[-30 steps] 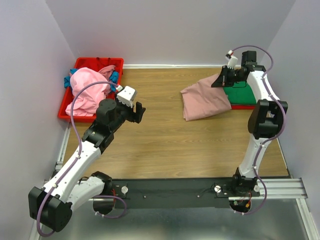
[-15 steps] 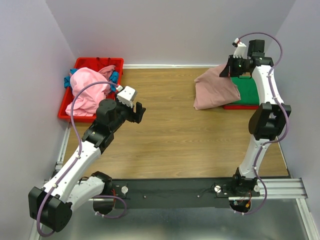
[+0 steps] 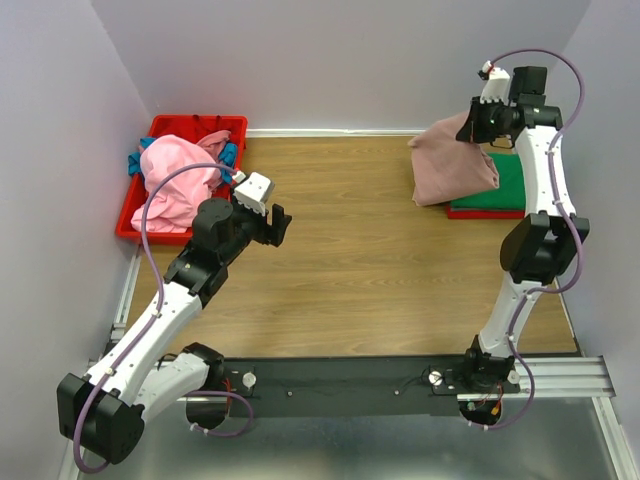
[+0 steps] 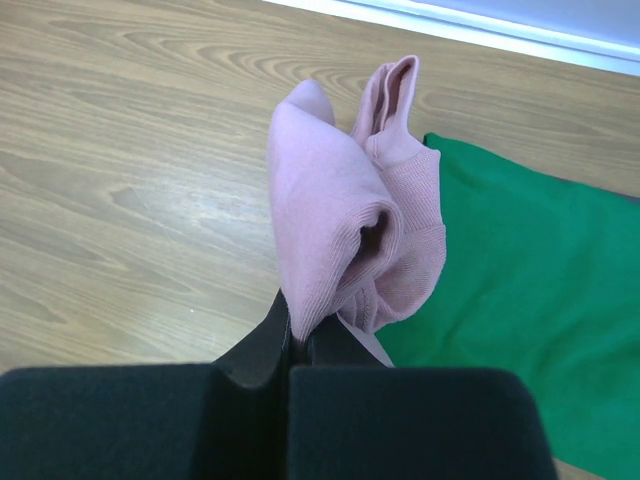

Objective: Fold and stack the t-shirts
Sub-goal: Neatly place the folded tshirt to the corner

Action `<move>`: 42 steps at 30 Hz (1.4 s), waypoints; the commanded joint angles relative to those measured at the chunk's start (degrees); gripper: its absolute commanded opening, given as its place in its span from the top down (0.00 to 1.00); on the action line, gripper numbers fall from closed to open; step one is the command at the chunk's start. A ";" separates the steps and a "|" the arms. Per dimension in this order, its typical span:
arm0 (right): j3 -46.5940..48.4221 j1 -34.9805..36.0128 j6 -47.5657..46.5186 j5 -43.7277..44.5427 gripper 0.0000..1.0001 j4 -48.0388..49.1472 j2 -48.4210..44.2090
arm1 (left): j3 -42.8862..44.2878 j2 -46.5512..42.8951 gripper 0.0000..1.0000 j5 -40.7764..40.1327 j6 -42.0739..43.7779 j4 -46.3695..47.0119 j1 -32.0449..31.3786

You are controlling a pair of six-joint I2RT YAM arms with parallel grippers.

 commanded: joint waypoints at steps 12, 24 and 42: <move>0.93 -1.03 -2.68 1.92 1.00 -1.54 -7.34 | -0.68 -0.39 0.23 1.61 0.44 1.18 -0.08; 0.31 -3.05 -3.38 1.83 1.00 -2.24 -10.16 | -0.77 -0.39 0.23 1.52 0.53 1.18 -0.08; 2.59 -4.81 -7.24 6.84 1.00 -2.51 -5.51 | -0.77 -0.30 0.23 1.44 0.53 1.27 -0.08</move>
